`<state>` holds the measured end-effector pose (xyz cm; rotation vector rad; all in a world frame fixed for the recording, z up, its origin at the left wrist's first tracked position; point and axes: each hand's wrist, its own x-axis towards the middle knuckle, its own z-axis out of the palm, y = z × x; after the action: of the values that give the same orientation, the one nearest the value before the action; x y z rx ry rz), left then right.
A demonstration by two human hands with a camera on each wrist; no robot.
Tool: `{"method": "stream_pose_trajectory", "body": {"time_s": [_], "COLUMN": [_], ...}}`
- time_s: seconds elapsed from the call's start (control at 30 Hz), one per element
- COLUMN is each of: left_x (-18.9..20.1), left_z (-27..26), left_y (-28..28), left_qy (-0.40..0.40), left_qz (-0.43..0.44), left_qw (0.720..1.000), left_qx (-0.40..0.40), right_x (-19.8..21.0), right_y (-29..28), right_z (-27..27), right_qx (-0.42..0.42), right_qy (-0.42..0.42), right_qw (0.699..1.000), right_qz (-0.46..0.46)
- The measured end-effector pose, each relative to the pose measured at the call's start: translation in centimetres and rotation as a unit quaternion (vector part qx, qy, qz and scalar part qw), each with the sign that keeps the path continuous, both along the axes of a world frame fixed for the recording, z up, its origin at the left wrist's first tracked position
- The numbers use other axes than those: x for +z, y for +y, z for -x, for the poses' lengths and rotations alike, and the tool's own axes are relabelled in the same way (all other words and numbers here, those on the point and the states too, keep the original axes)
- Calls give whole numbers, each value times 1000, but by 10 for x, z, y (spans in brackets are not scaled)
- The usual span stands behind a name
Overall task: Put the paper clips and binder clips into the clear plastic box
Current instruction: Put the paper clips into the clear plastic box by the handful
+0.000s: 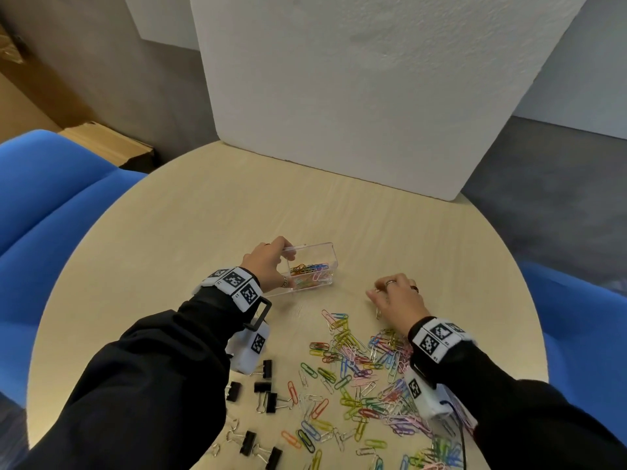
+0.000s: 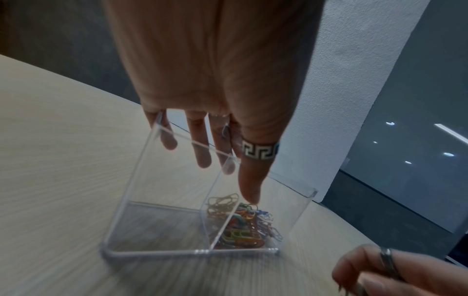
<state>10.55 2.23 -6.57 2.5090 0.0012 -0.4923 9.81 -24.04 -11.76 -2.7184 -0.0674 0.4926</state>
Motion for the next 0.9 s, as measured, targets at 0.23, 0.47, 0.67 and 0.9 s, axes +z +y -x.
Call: {"method": "stream_pose_trajectory", "body": {"time_s": [0.23, 0.47, 0.67, 0.9], "left_x": [1, 1, 1, 0], "left_z": [-1, 0, 1, 0], "left_y": [0, -1, -1, 0], "left_qy": [4, 1, 4, -2], "left_qz": [-3, -2, 0, -4], "left_qw": [1000, 1000, 1000, 1000], "left_qx": [-2, 0, 1, -1], "right_x": [9, 8, 2, 7], "right_y": [29, 46, 45, 49], "right_z": [43, 62, 60, 58], "right_qx": [141, 194, 169, 163], "right_qy": [70, 87, 102, 88], "right_qw": [987, 977, 976, 980], "right_qz": [-38, -2, -91, -77]}}
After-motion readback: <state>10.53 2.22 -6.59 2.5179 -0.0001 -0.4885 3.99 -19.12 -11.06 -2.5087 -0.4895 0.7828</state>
